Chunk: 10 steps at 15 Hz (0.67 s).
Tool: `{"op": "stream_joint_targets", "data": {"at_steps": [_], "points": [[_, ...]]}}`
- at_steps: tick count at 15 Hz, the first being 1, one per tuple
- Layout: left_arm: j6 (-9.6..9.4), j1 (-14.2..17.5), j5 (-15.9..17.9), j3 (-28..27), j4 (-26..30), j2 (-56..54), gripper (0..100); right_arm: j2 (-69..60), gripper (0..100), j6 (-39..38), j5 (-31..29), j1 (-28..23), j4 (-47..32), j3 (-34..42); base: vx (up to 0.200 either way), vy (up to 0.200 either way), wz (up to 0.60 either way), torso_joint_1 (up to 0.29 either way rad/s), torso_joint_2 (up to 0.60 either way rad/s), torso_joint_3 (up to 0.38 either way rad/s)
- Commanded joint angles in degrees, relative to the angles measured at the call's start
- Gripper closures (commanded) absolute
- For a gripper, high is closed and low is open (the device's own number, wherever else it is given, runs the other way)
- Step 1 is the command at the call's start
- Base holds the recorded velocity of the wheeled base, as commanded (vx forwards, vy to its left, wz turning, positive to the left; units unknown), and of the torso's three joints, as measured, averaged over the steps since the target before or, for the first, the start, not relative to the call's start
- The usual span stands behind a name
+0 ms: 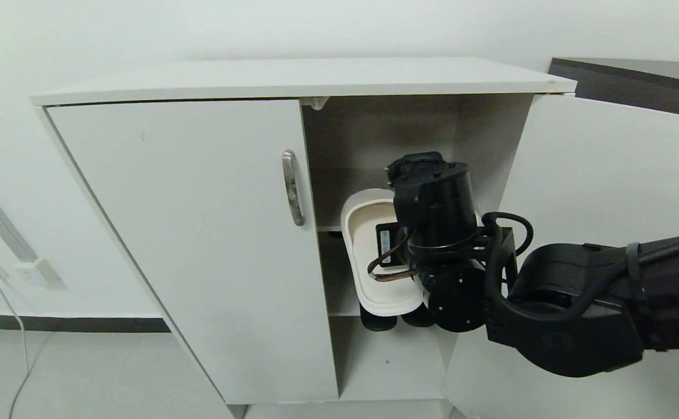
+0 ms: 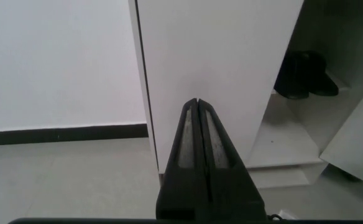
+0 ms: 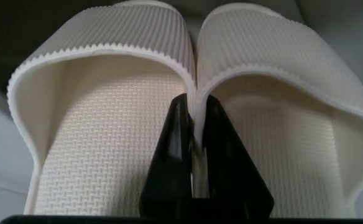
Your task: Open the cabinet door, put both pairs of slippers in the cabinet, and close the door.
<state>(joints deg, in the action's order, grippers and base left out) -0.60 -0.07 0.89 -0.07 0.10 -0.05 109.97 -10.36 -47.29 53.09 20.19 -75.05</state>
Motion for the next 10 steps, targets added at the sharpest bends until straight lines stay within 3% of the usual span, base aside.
{"op": "stream_joint_targets", "data": {"at_steps": [1,10], "points": [[-0.02,0.07,-0.01,-0.01,-0.10,0.05,100,0.51,100,-0.01,0.09,-0.27,-0.06,-1.16,0.000,0.000,0.00,0.000,0.00,0.000],[0.07,0.07,-0.10,-0.01,-0.10,0.05,100,10.26,100,0.61,3.52,-6.86,-5.16,-17.06,0.000,0.000,0.00,0.000,0.00,0.000]]}}
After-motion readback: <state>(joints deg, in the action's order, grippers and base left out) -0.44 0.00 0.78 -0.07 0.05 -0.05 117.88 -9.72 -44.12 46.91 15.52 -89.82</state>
